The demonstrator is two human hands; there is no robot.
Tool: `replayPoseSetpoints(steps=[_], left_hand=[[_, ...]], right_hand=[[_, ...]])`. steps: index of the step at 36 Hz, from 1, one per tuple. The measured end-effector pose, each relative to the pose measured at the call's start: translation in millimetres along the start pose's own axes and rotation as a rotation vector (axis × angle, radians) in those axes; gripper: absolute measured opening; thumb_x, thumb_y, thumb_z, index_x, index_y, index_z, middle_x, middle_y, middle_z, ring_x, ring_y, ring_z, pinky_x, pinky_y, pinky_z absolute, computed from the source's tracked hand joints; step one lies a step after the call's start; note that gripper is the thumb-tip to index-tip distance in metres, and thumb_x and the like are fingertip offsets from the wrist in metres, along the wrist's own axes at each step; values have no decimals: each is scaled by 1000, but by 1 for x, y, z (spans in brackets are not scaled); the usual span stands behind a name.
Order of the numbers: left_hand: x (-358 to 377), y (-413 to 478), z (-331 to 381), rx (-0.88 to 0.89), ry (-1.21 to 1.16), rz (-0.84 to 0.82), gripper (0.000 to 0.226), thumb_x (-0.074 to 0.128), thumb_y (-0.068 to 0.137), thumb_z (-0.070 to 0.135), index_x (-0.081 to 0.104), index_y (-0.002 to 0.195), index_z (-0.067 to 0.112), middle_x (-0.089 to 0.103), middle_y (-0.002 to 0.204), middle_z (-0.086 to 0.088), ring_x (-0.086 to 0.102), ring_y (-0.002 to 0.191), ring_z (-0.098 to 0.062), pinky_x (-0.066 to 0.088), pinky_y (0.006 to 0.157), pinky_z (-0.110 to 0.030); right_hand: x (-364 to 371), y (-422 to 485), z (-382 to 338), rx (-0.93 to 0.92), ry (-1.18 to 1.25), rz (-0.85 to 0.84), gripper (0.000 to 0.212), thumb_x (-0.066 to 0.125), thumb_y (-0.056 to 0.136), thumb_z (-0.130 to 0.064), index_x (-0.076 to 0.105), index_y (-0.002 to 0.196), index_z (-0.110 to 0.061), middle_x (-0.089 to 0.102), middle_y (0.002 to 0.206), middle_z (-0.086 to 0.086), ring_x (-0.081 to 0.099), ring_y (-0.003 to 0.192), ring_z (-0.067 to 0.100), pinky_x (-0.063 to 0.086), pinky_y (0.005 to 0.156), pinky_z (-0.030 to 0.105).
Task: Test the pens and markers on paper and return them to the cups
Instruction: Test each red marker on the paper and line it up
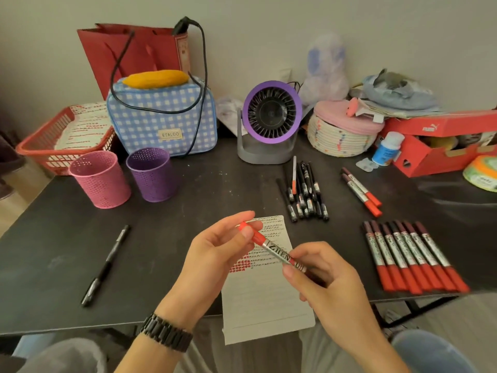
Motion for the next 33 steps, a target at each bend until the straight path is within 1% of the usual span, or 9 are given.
replayPoseSetpoints(steps=[3, 7, 12, 15, 18, 23, 27, 30, 33], left_hand=[[6, 4, 3, 39, 63, 28, 40, 82, 75, 41, 76, 111, 23, 76, 107, -10, 72, 100, -20, 56, 89, -28], [17, 9, 0, 53, 90, 10, 35, 77, 78, 39, 77, 109, 23, 76, 108, -9, 72, 97, -20, 56, 84, -26], [33, 12, -6, 56, 37, -54, 27, 76, 84, 30, 76, 109, 20, 75, 111, -11, 72, 96, -20, 56, 85, -26], [39, 14, -4, 76, 64, -92, 28, 74, 87, 31, 75, 113, 20, 74, 115, -12, 70, 97, -19, 55, 89, -29], [47, 14, -2, 99, 107, -132, 28, 67, 94, 30, 71, 119, 20, 73, 115, -11, 69, 98, -19, 54, 91, -30], [63, 14, 1, 125, 54, -172, 29, 63, 93, 33, 69, 119, 22, 73, 113, -14, 68, 89, -20, 56, 81, -28], [75, 18, 3, 107, 5, -208, 29, 64, 91, 34, 70, 118, 24, 73, 109, -12, 62, 75, -19, 55, 73, -30], [81, 22, 3, 105, 36, -229, 29, 62, 93, 33, 69, 120, 26, 72, 113, -11, 64, 84, -17, 54, 71, -28], [85, 29, 6, 115, 99, -258, 32, 59, 96, 28, 66, 126, 26, 70, 125, -9, 67, 112, -22, 55, 82, -28]], right_hand=[[-7, -4, -1, -43, -95, 96, 27, 80, 86, -21, 67, 101, -39, 76, 99, -12, 71, 87, 8, 53, 70, 22], [-14, -9, -3, -97, -169, 181, 29, 79, 86, -22, 66, 107, -37, 72, 91, -7, 65, 75, 15, 49, 65, 17], [-19, -9, 1, -67, -107, 161, 24, 73, 93, -26, 63, 105, -45, 71, 102, -18, 66, 95, 5, 49, 77, 15], [-14, -6, 2, -49, -128, 81, 12, 63, 95, -42, 65, 105, -49, 73, 85, -13, 65, 74, 5, 48, 65, 18], [-10, -8, 3, -64, -84, 54, 22, 51, 95, -53, 69, 106, -47, 64, 65, -5, 50, 54, 2, 39, 53, 14], [-10, -8, 4, -58, 33, 109, 29, 52, 96, -62, 72, 109, -45, 45, 58, -11, 38, 54, 5, 32, 51, 24], [-4, -8, 7, -2, 190, 100, 33, 52, 90, -60, 74, 109, -42, 37, 57, -11, 30, 50, 6, 28, 49, 19], [-3, -8, 9, 32, 265, 99, 30, 52, 94, -54, 74, 108, -40, 36, 56, -12, 29, 48, 5, 28, 47, 18], [-4, -6, 10, 49, 310, 99, 34, 51, 97, -60, 75, 106, -38, 37, 55, -12, 28, 47, 5, 27, 45, 18]])
Point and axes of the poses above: each hand's wrist, its own y-axis towards the middle knuckle, its own x-axis out of the palm, z = x × y, the point moved 9 cm from there along y, towards the middle knuckle
